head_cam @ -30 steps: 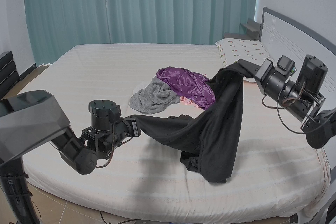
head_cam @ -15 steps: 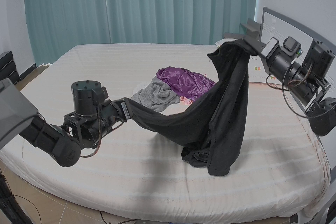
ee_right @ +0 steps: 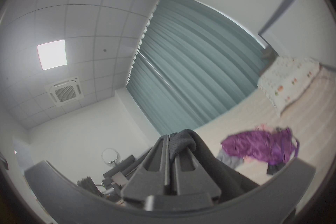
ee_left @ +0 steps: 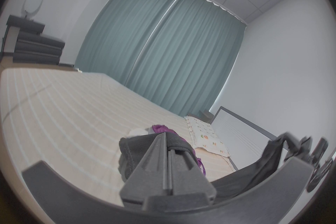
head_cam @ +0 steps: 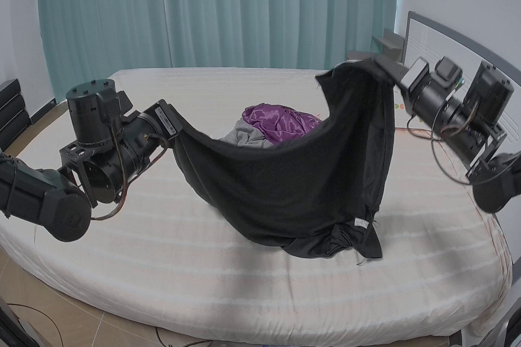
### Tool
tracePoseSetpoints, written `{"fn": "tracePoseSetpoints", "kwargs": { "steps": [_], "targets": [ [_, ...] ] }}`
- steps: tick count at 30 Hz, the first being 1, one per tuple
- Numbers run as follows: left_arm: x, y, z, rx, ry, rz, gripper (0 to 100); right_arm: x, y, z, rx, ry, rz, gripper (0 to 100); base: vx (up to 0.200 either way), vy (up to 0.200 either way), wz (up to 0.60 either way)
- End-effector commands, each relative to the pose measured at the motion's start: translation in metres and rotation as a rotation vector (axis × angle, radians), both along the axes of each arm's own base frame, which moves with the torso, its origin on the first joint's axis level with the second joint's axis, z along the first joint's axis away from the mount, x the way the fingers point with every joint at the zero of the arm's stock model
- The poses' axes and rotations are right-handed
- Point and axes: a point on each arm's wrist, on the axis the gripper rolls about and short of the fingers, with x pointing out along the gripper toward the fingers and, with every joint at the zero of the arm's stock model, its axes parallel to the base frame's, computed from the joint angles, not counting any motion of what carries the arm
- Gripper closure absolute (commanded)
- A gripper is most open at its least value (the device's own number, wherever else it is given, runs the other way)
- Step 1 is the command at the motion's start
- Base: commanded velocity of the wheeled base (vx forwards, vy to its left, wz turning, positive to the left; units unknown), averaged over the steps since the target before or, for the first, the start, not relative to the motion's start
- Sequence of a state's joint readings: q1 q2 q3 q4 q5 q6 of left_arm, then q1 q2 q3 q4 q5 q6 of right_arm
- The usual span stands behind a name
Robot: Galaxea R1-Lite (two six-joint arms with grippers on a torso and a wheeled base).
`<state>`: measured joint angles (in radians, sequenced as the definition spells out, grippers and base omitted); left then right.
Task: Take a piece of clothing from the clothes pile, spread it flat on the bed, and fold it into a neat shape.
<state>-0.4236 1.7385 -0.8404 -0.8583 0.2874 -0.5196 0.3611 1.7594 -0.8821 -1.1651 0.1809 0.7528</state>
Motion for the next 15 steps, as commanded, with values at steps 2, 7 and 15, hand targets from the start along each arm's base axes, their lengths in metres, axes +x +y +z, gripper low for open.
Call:
{"fn": "tracePoseSetpoints", "kwargs": {
  "steps": [2, 7, 15],
  "targets": [
    [-0.017, -0.032, -0.069, -0.036, 0.241, -0.084, 100, -0.010, 0.031, -0.106, -0.019, 0.302, 0.110, 100, 0.000, 0.000, 0.00],
    [-0.020, -0.033, -0.100, -0.063, 0.303, -0.078, 100, -0.016, 0.031, -0.135, -0.035, 0.367, 0.115, 100, 0.000, 0.000, 0.00],
    [-0.038, -0.022, -0.138, -0.020, 0.418, -0.088, 100, -0.030, 0.024, -0.147, -0.057, 0.422, 0.106, 100, 0.000, 0.000, 0.00]
  ]
}}
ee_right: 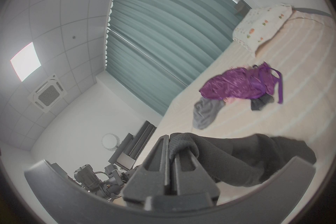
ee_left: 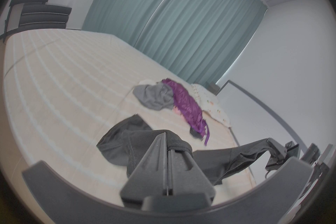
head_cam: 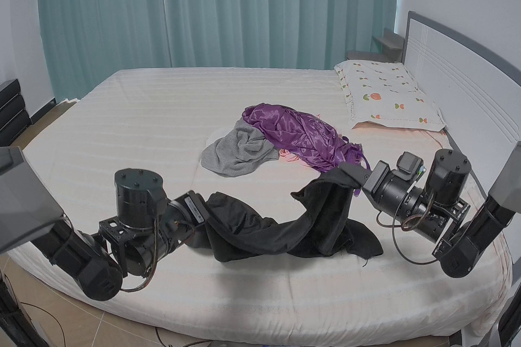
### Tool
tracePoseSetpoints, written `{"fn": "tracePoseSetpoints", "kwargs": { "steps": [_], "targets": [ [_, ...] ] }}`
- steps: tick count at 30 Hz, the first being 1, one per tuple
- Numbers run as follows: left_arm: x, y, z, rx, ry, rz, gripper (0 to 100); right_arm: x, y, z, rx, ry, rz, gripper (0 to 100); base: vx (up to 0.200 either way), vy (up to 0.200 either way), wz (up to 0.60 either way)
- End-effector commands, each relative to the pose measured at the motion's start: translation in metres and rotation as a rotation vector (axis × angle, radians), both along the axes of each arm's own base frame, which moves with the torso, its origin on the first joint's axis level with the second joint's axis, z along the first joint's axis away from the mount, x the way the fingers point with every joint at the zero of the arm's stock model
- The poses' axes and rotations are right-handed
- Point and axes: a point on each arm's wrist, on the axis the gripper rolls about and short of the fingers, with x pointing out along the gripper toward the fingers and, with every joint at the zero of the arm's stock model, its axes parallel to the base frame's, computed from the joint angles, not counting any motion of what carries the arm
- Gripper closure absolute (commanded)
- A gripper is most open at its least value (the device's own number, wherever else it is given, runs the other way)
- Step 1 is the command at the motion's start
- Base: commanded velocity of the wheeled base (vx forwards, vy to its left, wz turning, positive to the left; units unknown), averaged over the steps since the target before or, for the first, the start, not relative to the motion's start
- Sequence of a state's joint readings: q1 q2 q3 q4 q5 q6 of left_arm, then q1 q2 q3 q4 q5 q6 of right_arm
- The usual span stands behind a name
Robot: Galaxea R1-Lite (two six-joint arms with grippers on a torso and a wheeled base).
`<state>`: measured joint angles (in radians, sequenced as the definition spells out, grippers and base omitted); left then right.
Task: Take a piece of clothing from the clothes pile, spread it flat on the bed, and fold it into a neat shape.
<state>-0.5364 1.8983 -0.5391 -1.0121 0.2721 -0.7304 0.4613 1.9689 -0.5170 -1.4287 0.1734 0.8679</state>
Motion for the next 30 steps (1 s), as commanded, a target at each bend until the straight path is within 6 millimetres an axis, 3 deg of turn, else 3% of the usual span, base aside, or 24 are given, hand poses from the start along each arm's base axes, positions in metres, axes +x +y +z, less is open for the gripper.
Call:
{"fn": "tracePoseSetpoints", "kwargs": {
  "steps": [1, 11, 19, 30],
  "targets": [
    [-0.007, 0.002, -0.031, 0.048, 0.102, -0.011, 100, -0.008, -0.001, -0.019, -0.033, 0.072, 0.003, 100, 0.000, 0.000, 0.00],
    [-0.015, 0.012, -0.023, -0.063, 0.108, 0.021, 100, -0.024, -0.009, -0.004, -0.013, 0.026, 0.003, 100, 0.000, 0.000, 0.00],
    [-0.017, 0.013, -0.018, -0.079, 0.092, 0.014, 100, -0.022, -0.010, -0.008, -0.018, 0.036, -0.003, 100, -0.150, 0.000, 0.00],
    [-0.014, 0.011, -0.018, -0.090, 0.077, 0.019, 100, -0.022, -0.010, -0.007, -0.015, 0.034, -0.004, 100, 0.000, 0.000, 0.00]
  ]
}}
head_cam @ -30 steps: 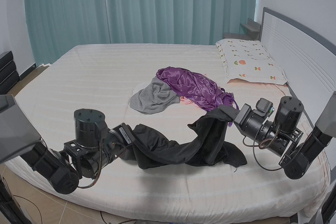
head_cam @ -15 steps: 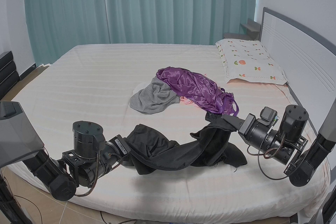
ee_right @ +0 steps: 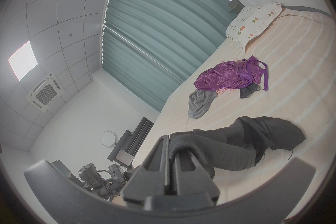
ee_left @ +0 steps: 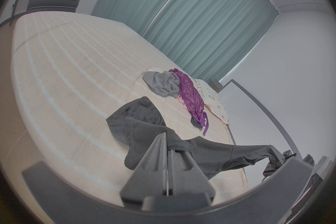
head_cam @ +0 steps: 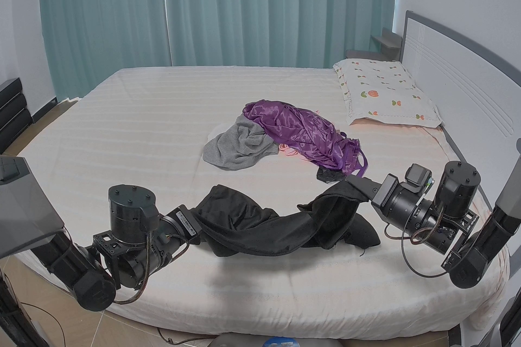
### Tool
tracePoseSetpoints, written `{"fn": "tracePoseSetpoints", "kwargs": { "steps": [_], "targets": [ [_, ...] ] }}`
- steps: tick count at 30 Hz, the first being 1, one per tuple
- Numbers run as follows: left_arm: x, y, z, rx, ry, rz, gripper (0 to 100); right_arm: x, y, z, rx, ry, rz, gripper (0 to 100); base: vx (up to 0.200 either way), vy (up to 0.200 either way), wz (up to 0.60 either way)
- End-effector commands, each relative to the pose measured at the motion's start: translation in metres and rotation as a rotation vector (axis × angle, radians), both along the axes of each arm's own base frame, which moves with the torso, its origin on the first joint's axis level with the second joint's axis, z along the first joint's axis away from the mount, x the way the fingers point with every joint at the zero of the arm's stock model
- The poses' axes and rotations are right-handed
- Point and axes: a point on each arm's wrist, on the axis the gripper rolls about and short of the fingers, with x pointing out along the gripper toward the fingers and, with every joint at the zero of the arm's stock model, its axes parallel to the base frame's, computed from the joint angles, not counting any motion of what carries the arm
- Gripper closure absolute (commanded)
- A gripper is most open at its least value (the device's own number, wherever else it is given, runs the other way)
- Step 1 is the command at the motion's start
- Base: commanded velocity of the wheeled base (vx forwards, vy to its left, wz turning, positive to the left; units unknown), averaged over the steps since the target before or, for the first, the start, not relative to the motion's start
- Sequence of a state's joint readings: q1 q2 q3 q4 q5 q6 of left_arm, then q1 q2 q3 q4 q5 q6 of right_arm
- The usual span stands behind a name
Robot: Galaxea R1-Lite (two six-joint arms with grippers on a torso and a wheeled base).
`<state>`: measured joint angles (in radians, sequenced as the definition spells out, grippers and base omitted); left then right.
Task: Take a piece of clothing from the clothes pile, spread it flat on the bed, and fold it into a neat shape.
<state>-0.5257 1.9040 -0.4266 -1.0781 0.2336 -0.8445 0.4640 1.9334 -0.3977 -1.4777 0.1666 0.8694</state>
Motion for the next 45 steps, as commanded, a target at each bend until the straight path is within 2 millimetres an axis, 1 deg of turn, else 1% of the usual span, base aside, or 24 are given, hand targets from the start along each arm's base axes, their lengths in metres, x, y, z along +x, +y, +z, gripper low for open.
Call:
{"fn": "tracePoseSetpoints", "kwargs": {
  "steps": [1, 5, 7, 12, 17, 22, 23, 30, 45],
  "targets": [
    [0.002, -0.001, 0.000, -0.005, -0.007, 0.004, 100, 0.000, 0.000, 0.000, 0.000, 0.002, 0.000, 100, 0.000, 0.000, 0.00],
    [0.004, 0.000, 0.002, -0.020, -0.017, 0.014, 100, -0.001, -0.001, 0.001, 0.002, -0.002, -0.002, 100, 0.000, 0.000, 0.00],
    [0.006, 0.004, 0.006, -0.051, -0.026, 0.036, 100, -0.001, -0.001, 0.001, 0.001, -0.001, -0.002, 100, 0.000, 0.000, 0.00],
    [0.006, 0.005, 0.011, -0.069, -0.037, 0.043, 100, 0.000, 0.000, 0.000, -0.001, 0.001, -0.016, 100, 0.000, 0.200, 0.00],
    [0.006, 0.006, 0.011, -0.071, -0.040, 0.045, 100, 0.001, -0.001, 0.001, 0.000, -0.005, -0.020, 100, 0.000, 0.200, 0.00],
    [0.006, 0.006, 0.012, -0.075, -0.048, 0.044, 100, 0.003, -0.005, 0.002, 0.001, -0.008, -0.035, 100, 0.000, 0.200, 0.00],
    [0.006, 0.005, 0.012, -0.075, -0.047, 0.043, 100, 0.006, -0.008, 0.002, 0.001, -0.013, -0.066, 100, 0.000, 0.200, 0.00],
    [0.005, 0.005, 0.013, -0.075, -0.051, 0.044, 100, 0.010, -0.015, 0.000, -0.002, -0.006, -0.100, 100, 0.000, 0.200, 0.00],
    [0.005, 0.005, 0.013, -0.076, -0.053, 0.041, 100, 0.013, -0.015, -0.003, 0.006, -0.021, -0.106, 100, 0.000, 0.200, 0.00]
  ]
}}
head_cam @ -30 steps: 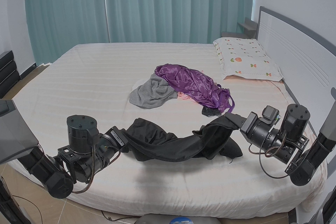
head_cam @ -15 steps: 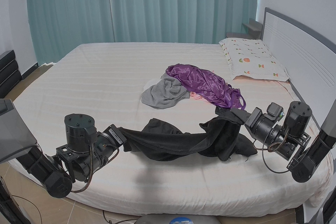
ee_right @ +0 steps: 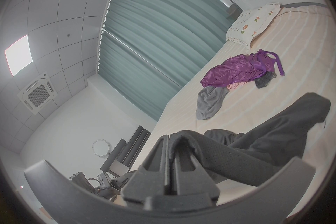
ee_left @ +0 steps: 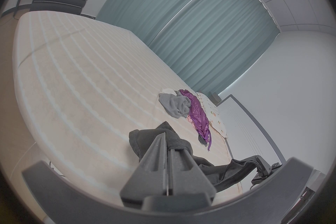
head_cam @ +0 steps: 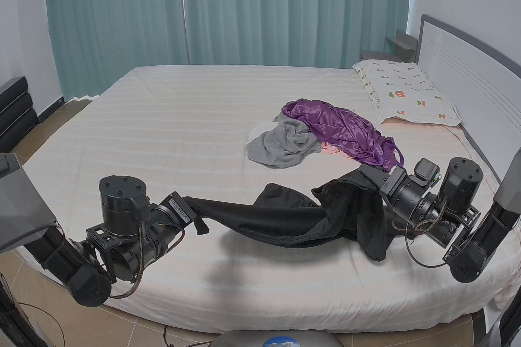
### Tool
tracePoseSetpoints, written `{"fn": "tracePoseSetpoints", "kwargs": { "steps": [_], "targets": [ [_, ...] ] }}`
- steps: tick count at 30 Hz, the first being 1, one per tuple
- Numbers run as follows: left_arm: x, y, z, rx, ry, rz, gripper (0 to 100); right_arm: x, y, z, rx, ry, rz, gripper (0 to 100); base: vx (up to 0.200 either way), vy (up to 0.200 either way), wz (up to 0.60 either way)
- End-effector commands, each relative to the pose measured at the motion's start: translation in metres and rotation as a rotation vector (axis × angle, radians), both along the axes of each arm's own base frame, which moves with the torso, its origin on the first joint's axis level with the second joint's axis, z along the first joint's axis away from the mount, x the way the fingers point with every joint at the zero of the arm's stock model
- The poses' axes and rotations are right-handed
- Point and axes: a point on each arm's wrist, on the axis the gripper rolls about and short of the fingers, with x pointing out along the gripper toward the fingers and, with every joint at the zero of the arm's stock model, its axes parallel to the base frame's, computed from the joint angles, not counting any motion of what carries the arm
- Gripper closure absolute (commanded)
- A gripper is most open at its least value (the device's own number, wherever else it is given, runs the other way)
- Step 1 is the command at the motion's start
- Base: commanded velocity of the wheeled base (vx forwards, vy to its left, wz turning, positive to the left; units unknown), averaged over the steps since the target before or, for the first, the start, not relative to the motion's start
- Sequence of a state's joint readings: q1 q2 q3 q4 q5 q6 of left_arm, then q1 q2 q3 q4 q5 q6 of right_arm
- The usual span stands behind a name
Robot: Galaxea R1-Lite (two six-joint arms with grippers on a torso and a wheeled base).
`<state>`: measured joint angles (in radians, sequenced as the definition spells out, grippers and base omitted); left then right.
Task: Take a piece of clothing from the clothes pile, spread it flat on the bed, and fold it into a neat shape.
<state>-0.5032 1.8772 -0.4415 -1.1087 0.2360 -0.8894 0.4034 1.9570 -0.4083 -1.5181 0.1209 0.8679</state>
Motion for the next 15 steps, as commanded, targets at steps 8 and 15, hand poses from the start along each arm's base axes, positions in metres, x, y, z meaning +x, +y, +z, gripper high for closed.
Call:
{"fn": "tracePoseSetpoints", "kwargs": {
  "steps": [8, 15],
  "targets": [
    [0.0007, 0.0001, -0.0002, -0.001, 0.000, 0.000, 100, 0.0010, 0.0003, -0.0021, -0.002, 0.006, -0.006, 100, 0.000, 0.200, 0.00],
    [0.0021, 0.0004, -0.0025, 0.003, 0.007, 0.005, 100, 0.0092, -0.0051, -0.0100, -0.008, 0.027, -0.029, 100, 0.000, 0.200, 0.00]
  ]
}}
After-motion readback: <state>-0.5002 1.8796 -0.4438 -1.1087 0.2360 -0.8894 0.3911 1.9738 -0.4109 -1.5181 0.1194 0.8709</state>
